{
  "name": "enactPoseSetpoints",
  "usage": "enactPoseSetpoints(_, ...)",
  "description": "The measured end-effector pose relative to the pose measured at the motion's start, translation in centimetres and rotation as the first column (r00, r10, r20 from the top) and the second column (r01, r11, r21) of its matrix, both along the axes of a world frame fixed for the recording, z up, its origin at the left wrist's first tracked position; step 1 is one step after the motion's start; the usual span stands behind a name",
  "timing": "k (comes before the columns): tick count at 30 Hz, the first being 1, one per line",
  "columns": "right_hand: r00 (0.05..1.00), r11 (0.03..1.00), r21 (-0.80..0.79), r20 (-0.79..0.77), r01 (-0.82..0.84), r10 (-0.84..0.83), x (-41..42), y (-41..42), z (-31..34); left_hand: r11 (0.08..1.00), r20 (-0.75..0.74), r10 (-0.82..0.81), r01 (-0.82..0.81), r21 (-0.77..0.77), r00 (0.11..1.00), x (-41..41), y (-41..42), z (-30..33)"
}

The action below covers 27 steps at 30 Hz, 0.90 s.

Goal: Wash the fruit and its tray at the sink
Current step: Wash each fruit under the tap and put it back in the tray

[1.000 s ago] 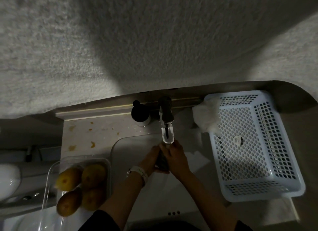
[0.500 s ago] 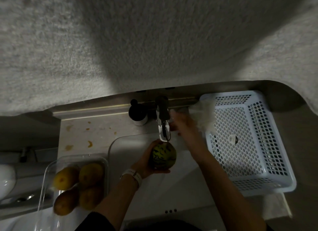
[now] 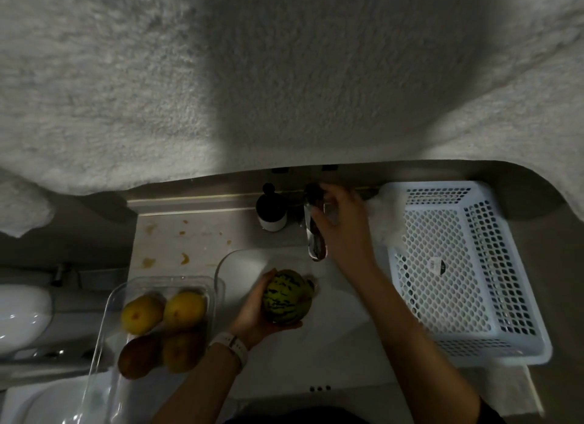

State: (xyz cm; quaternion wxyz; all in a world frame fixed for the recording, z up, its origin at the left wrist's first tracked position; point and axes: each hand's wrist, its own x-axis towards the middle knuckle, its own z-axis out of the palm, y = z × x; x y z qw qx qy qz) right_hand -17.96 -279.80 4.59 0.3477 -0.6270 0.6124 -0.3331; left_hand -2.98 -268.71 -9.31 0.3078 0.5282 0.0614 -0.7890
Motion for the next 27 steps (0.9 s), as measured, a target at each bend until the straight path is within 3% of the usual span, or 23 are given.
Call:
enactPoseSetpoints(4, 0.994, 0.993, -0.050, -0.007, -0.111, 0.111, 4.0, -1.9, 0.9, 0.997, -0.013, 0.058, -0.057, 0.051, 0.998, 0.9, 0.4, 0.9)
enactPoseSetpoints(7, 0.987, 0.977, 0.185, 0.145, -0.102, 0.076, 6.2, -3.8, 0.5, 0.994, -0.059, 0.101, -0.099, 0.043, 0.993, 1.6, 0.7, 1.6)
enactPoseSetpoints(11, 0.936, 0.885, 0.456, 0.343, -0.100, -0.071, 7.3, -4.6, -0.1, 0.991, -0.110, 0.129, -0.131, -0.010, 0.985, 2.5, 0.9, 2.5)
enactPoseSetpoints(14, 0.840, 0.809, 0.577, 0.490, -0.112, -0.234, 7.7, -4.1, 0.4, 0.987, -0.113, 0.150, -0.156, -0.045, 0.982, 2.9, 0.8, 3.3)
enactPoseSetpoints(20, 0.751, 0.783, 0.588, 0.607, -0.204, -0.260, 7.8, -3.6, 1.9, 0.977, -0.124, 0.189, -0.200, -0.078, 0.974, 3.1, 0.4, 4.4)
enactPoseSetpoints(24, 0.747, 0.742, 0.615, 0.617, -0.264, -0.246, 7.2, -3.4, 2.3, 0.973, -0.119, 0.188, -0.201, -0.109, 0.975, 3.1, 0.1, 4.5)
enactPoseSetpoints(27, 0.754, 0.749, 0.628, 0.593, -0.211, -0.284, 7.2, -3.5, 2.3, 0.969, -0.127, 0.193, -0.209, -0.129, 0.973, 3.2, 0.0, 4.5)
